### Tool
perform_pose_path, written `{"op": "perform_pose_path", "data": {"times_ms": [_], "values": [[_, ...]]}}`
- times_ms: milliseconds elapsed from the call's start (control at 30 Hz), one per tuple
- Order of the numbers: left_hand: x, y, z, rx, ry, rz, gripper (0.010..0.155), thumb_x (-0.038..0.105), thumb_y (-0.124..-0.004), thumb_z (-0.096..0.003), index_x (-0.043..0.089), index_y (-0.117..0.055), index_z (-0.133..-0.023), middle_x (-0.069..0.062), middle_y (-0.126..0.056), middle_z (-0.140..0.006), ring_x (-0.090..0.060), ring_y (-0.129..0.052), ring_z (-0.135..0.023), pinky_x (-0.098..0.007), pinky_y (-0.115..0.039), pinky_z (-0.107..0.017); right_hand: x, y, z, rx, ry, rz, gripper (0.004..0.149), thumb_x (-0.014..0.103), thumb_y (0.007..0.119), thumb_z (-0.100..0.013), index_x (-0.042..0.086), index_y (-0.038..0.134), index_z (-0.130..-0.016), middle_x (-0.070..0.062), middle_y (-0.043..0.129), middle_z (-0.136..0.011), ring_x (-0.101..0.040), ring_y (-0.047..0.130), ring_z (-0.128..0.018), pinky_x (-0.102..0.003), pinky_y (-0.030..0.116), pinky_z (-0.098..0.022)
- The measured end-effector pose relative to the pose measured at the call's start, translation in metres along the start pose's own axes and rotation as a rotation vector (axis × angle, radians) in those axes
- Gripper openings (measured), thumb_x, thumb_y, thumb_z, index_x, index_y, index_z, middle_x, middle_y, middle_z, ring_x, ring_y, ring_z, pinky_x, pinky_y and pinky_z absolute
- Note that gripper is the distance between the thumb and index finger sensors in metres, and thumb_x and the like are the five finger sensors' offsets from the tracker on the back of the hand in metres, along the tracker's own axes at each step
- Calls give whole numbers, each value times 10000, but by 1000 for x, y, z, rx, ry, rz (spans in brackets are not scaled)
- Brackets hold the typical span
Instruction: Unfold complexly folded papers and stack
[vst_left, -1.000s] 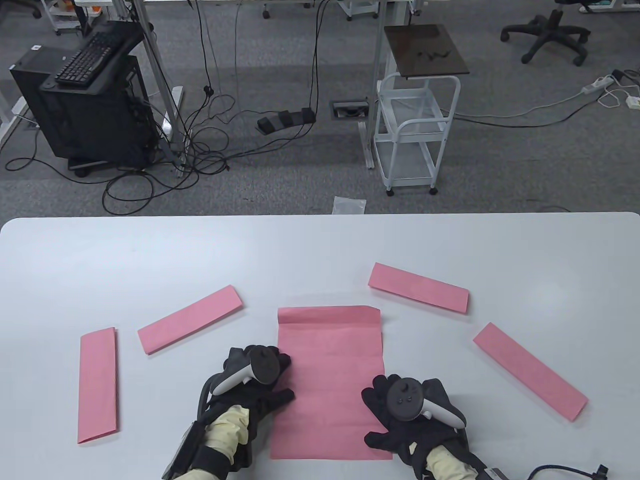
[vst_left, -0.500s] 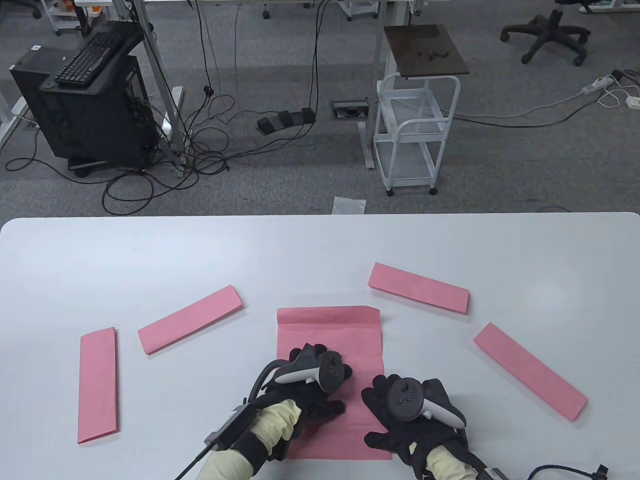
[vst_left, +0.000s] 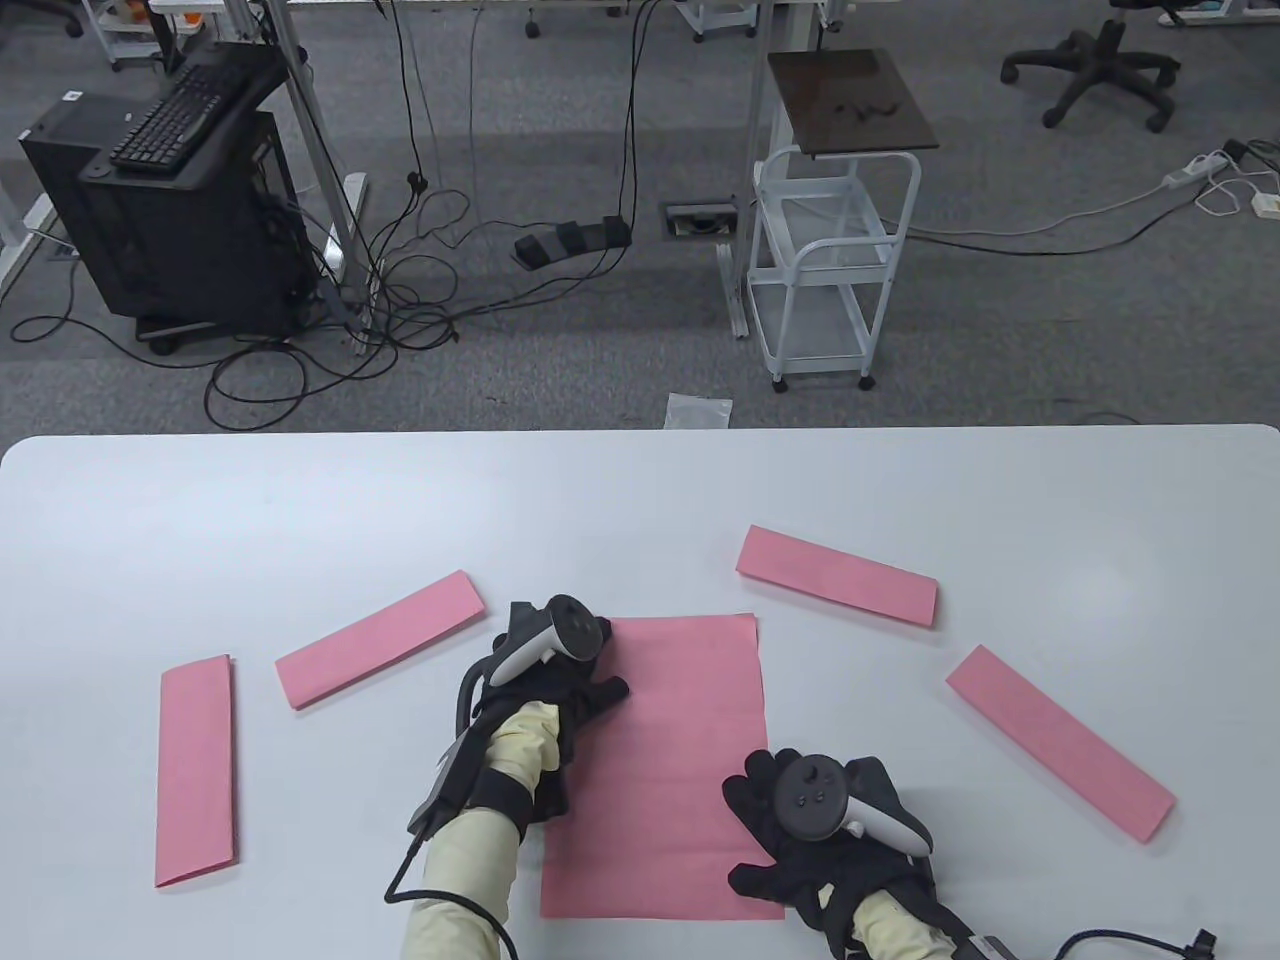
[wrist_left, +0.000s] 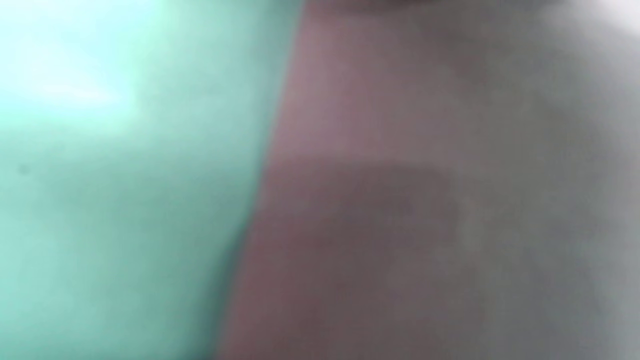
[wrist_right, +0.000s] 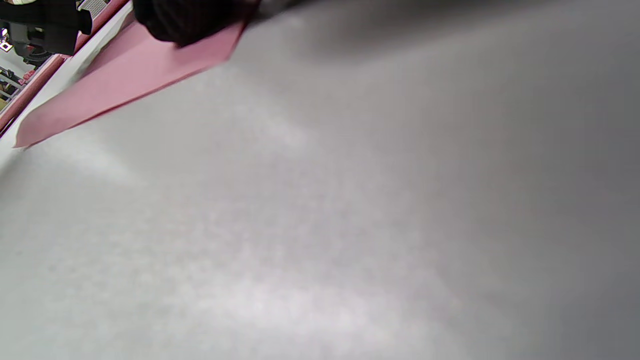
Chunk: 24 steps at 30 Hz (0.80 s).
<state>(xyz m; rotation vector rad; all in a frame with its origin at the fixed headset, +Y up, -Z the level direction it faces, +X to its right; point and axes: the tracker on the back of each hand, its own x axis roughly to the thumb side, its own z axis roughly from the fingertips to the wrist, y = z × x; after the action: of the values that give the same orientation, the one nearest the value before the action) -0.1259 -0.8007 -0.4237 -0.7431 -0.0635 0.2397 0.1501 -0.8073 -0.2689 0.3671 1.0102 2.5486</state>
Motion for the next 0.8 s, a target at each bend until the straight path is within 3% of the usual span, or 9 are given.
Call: {"op": "perform_pose_path", "data": {"times_ms": [200, 433, 633, 800], "values": [[3, 8, 11, 40, -53, 125, 706, 586, -536, -537, 395, -115, -1070, 151, 69, -1123, -180, 214, -1005, -541, 109, -679, 1, -4, 2, -49, -17, -1, 727, 547, 617, -498, 421, 166, -1054, 165, -55, -1121, -114, -154, -996, -481, -129, -660], [3, 7, 51, 157, -239, 199, 719, 581, -522, -554, 376, -84, -1086, 99, 144, -1105, -260, 215, -996, -572, 93, -662, 0, -16, 9, -137, -72, -98, 695, 534, 609, -503, 383, 263, -1086, 147, 2, -1150, -130, -95, -1029, -487, -115, -669], [6, -13, 100, 190, -348, 174, 722, 585, -518, -560, 380, -71, -1089, 76, 148, -1112, -274, 224, -991, -578, 92, -656, -15, -51, 28, -316, -51, -198, 706, 485, 668, -500, 386, 277, -1080, 138, 53, -1155, -133, -84, -1032, -484, -112, -674], [12, -28, 139, 264, -410, 148, 722, 581, -517, -564, 373, -74, -1095, 56, 134, -1122, -285, 218, -991, -581, 89, -654, -60, -87, 48, -459, 134, -244, 732, 445, 712, -493, 379, 273, -1075, 122, 66, -1159, -153, -66, -1039, -489, -104, -679]]}}
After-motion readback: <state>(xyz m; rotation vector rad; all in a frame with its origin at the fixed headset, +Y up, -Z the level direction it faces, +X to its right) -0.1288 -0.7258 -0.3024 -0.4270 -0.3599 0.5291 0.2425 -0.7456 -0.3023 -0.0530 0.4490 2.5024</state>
